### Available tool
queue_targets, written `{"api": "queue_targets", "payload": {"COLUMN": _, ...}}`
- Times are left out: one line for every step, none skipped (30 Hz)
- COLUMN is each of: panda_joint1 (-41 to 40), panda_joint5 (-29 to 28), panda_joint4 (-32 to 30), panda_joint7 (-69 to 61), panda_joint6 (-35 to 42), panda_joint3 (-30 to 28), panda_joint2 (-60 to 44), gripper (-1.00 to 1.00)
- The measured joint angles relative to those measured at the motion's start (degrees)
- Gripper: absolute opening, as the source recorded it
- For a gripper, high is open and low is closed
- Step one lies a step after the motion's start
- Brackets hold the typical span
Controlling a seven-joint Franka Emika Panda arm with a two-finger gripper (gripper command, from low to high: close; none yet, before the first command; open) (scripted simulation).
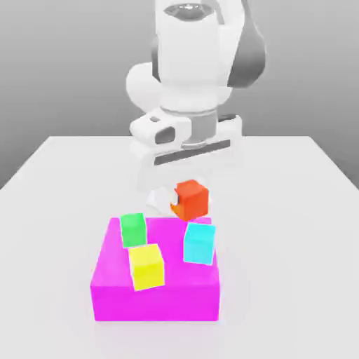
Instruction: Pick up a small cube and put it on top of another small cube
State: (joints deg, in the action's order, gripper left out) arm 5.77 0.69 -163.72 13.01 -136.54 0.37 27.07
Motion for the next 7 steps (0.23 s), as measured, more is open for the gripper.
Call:
{"api": "queue_targets", "payload": {"panda_joint1": 0.15, "panda_joint5": 0.02, "panda_joint4": -0.65, "panda_joint7": -0.25, "panda_joint6": -2.07, "panda_joint3": 0.14, "panda_joint2": -1.40, "gripper": -1.00}}
{"api": "queue_targets", "payload": {"panda_joint1": 0.20, "panda_joint5": 0.03, "panda_joint4": -1.27, "panda_joint7": -0.37, "panda_joint6": -4.35, "panda_joint3": 0.24, "panda_joint2": -3.05, "gripper": -1.00}}
{"api": "queue_targets", "payload": {"panda_joint1": 0.22, "panda_joint5": 0.01, "panda_joint4": -1.88, "panda_joint7": -0.42, "panda_joint6": -6.73, "panda_joint3": 0.30, "panda_joint2": -4.81, "gripper": -1.00}}
{"api": "queue_targets", "payload": {"panda_joint1": 0.19, "panda_joint5": -0.03, "panda_joint4": -2.49, "panda_joint7": -0.43, "panda_joint6": -9.18, "panda_joint3": 0.35, "panda_joint2": -6.66, "gripper": -1.00}}
{"api": "queue_targets", "payload": {"panda_joint1": 0.15, "panda_joint5": -0.07, "panda_joint4": -2.79, "panda_joint7": -0.39, "panda_joint6": -10.40, "panda_joint3": 0.42, "panda_joint2": -7.59, "gripper": 1.00}}
{"api": "queue_targets", "payload": {"panda_joint1": 0.15, "panda_joint5": -0.07, "panda_joint4": -2.79, "panda_joint7": -0.39, "panda_joint6": -10.40, "panda_joint3": 0.42, "panda_joint2": -7.59, "gripper": 1.00}}
{"api": "queue_targets", "payload": {"panda_joint1": 0.15, "panda_joint5": -0.07, "panda_joint4": -2.79, "panda_joint7": -0.39, "panda_joint6": -10.40, "panda_joint3": 0.42, "panda_joint2": -7.59, "gripper": 1.00}}
